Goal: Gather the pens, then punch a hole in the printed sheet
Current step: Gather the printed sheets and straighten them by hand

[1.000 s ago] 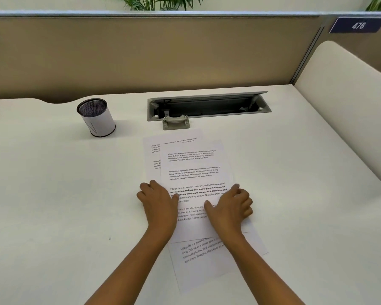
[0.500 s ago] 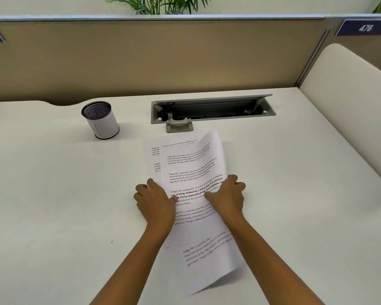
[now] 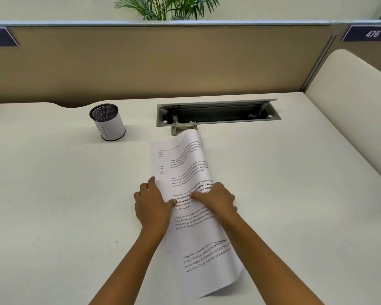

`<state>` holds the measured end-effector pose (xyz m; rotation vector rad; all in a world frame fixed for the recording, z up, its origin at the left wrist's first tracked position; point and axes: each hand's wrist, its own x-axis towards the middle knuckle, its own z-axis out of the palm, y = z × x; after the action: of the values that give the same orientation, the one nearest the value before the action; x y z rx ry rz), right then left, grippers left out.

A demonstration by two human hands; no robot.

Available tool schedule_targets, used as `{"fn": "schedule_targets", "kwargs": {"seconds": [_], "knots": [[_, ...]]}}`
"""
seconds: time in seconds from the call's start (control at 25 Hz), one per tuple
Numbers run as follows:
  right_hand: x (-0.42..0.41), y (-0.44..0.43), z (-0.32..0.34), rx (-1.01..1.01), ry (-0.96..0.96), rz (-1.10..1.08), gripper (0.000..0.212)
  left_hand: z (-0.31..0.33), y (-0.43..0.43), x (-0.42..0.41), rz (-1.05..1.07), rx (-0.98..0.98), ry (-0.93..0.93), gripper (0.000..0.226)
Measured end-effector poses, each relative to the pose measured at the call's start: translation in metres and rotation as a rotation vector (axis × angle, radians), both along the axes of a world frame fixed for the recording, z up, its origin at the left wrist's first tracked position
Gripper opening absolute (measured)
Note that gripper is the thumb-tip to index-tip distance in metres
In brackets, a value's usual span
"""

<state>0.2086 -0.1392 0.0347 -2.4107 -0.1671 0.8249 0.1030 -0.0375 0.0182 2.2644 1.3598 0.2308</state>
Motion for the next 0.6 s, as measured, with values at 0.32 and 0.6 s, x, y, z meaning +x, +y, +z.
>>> {"fn": "schedule_targets", "kwargs": {"seconds": [0.32,0.6], "knots": [[0.04,-0.007,0.012,0.693,0.636,-0.263,0.033,-0.008,0.001,-0.006,-0.023,0.05,-0.002,0.079],[0.056,-0.041,0.001,0.262,-0.143,-0.026,0.029,-0.015,0.003,-0.005,-0.008,0.024,-0.036,0.075]]}}
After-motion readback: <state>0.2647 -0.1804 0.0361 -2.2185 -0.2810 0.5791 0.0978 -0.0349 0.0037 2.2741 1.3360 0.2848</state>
